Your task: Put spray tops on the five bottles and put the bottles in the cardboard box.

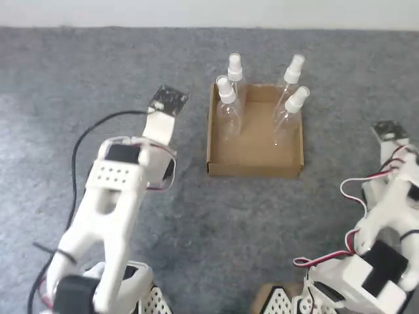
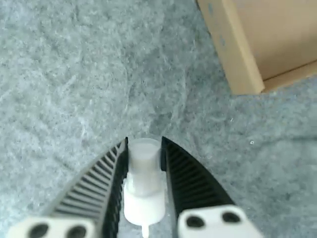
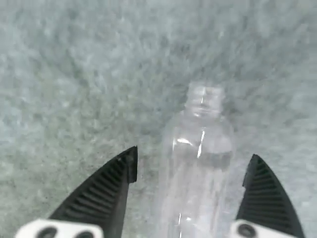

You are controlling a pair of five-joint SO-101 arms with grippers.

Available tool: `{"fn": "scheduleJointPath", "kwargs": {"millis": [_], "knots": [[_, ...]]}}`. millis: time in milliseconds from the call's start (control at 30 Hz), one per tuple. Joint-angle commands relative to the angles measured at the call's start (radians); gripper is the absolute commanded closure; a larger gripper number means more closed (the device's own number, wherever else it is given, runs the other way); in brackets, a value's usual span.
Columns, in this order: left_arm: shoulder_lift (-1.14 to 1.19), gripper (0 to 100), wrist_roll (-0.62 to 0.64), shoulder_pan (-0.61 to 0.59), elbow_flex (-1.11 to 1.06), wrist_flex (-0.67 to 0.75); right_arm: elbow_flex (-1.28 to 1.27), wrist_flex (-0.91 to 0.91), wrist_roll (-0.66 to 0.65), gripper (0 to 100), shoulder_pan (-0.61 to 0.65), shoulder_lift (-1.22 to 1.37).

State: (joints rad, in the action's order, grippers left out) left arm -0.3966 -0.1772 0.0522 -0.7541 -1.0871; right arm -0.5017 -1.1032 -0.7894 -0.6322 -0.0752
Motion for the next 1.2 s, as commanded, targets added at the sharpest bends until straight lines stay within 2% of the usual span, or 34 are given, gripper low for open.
{"fn": "scheduleJointPath", "kwargs": {"millis": [0,333,500,767,833,1000,1167], "knots": [[-0.135,99,0.011,0.002,-0.125,0.106,0.129,-0.041,0.025,71.2,0.012,0.007],[-0.180,99,0.011,0.002,-0.197,0.143,0.253,-0.105,-0.054,71.3,-0.044,0.216],[-0.181,99,0.011,0.002,-0.197,0.143,0.267,-0.105,-0.140,71.3,-0.062,0.252],[-0.175,99,0.011,0.002,-0.197,0.143,0.272,-0.044,-0.140,72.2,-0.056,0.294],[-0.175,99,0.011,0.002,-0.197,0.143,0.272,-0.041,-0.140,78.0,-0.058,0.286],[-0.175,99,0.011,0.002,-0.197,0.143,0.351,-0.044,-0.140,99.7,-0.053,0.278],[-0.181,99,0.011,0.002,-0.197,0.143,0.473,-0.202,-0.138,99.1,-0.056,0.246]]}}
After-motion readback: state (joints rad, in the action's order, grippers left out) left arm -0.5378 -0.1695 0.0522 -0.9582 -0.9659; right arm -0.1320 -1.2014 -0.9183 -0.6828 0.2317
